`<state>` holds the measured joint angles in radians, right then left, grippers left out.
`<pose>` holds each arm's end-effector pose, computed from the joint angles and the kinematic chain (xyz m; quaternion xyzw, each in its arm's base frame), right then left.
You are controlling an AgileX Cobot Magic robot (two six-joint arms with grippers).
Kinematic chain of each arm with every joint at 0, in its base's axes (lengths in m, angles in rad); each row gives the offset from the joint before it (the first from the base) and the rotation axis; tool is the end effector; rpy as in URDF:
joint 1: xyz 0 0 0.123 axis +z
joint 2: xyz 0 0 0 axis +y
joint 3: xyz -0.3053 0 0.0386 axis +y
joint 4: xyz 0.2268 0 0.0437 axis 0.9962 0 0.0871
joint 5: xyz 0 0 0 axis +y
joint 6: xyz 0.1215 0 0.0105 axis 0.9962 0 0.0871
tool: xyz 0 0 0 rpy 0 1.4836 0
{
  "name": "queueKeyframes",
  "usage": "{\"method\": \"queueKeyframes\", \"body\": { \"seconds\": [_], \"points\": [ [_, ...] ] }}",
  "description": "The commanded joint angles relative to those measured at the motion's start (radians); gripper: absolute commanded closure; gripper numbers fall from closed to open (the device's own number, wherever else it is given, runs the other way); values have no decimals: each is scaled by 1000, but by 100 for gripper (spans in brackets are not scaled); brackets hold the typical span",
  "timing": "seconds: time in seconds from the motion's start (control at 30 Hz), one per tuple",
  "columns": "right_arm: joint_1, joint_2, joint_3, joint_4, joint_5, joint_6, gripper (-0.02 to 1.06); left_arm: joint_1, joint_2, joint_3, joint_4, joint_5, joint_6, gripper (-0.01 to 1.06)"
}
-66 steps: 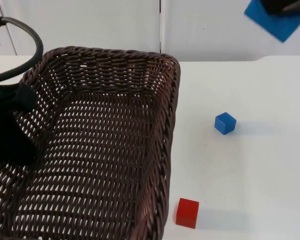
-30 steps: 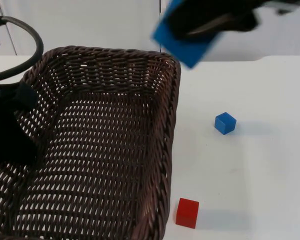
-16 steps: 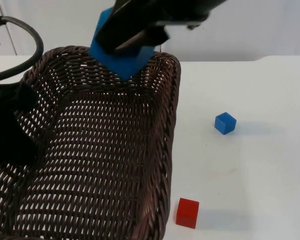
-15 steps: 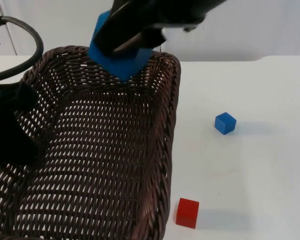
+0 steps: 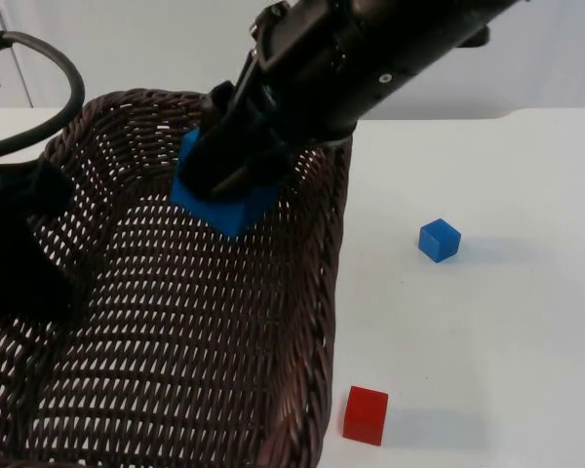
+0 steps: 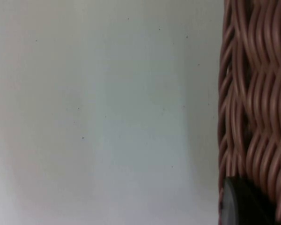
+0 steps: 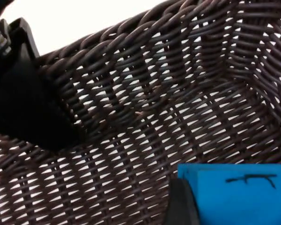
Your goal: Pick up the basket with the left hand and place the largest block into the basket with the right hand.
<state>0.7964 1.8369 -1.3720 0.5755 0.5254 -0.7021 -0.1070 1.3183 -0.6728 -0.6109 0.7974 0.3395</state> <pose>0.2691 0.3228 0.2581 -0.4813 0.7896 0.2295 0.3037 0.1963 -0.0715 0.2210 0.0288 0.9658 -0.2230 0.1291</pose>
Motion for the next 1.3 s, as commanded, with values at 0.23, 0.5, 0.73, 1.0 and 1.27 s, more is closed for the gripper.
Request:
{"method": "queueKeyframes", "body": {
  "seconds": [0.23, 0.5, 0.73, 1.0, 1.27],
  "points": [
    [6, -4, -6, 14, 0, -4, 36, -2, -13, 0, -32, 0, -5, 105],
    [4, -85, -6, -64, 57, -2, 30, -2, -13, 0, -32, -2, -5, 105],
    [2, -191, -6, -169, 151, 83, 30, -2, -13, 0, -30, -2, -5, 105],
    [2, -350, 58, -279, 183, 222, 30, -2, -13, 0, -30, -2, -5, 105],
    [2, -542, 209, -284, 181, 242, 30, -2, -13, 0, -37, 0, -5, 105]
  ]
}}
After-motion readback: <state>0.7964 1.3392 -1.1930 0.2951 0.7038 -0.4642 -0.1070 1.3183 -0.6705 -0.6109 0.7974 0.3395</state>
